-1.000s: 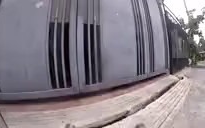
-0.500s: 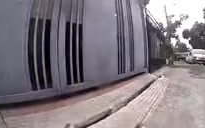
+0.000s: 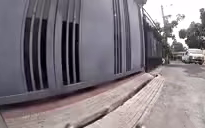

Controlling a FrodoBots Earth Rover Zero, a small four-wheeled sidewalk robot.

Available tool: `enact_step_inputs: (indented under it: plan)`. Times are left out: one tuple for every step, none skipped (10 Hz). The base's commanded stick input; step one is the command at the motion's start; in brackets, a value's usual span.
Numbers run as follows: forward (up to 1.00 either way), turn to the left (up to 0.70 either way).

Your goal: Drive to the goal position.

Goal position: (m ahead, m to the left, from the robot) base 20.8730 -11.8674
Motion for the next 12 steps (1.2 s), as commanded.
enact_step_inputs:
  plan:
    - [0.02, 0.00]
    - [0.02, -0.14]
    - [0.02, -0.44]
    - [0.02, -0.45]
    - [0.02, -0.44]
    - [0.02, -0.45]
    - [0.02, -0.45]
    - [0.02, -0.45]
    - [0.02, -0.45]
    - [0.02, -0.45]
    - [0.02, 0.00]
    - [0.00, 0.00]
